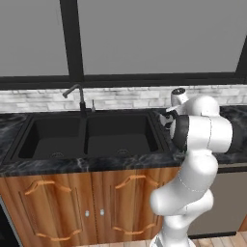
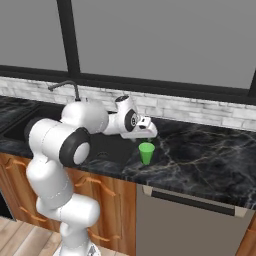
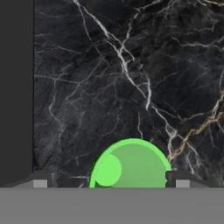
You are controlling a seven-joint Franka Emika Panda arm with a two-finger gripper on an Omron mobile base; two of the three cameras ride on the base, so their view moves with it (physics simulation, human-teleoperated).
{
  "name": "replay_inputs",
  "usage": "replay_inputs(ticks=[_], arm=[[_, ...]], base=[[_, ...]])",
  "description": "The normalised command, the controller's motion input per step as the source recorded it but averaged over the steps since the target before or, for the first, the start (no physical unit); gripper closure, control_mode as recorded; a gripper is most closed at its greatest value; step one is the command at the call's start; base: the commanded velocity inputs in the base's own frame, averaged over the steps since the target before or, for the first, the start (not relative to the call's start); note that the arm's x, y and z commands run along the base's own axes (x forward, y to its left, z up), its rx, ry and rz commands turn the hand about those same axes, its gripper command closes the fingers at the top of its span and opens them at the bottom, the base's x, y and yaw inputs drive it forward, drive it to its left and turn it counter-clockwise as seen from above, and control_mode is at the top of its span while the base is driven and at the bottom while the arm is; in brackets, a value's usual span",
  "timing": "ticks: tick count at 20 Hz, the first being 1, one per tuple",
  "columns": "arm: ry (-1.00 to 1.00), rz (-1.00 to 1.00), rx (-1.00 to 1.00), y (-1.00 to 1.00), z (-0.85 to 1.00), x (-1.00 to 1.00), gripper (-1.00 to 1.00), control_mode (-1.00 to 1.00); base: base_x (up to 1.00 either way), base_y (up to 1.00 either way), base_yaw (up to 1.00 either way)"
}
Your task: Pick the cup and bowl from the counter and place them on the counter next to the sink.
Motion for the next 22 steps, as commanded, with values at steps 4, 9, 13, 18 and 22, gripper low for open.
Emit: replay_inputs(ticks=[4,9,13,18,22], arm=[[0.0,-0.09,-0.05,0.0,0.45,-0.2,-1.0,-1.0],[0.04,-0.13,0.0,-0.01,0.11,-0.52,-1.0,-1.0],[0.03,0.0,0.04,0.01,0.03,-0.69,-1.0,-1.0],[-0.01,0.02,0.07,0.26,0.58,-0.61,-1.0,-1.0],[0.0,0.07,0.1,0.47,0.6,-0.52,-1.0,-1.0]], base=[[0.0,0.0,0.0],[0.0,0.0,0.0],[0.0,0.0,0.0],[0.0,0.0,0.0],[0.0,0.0,0.0]])
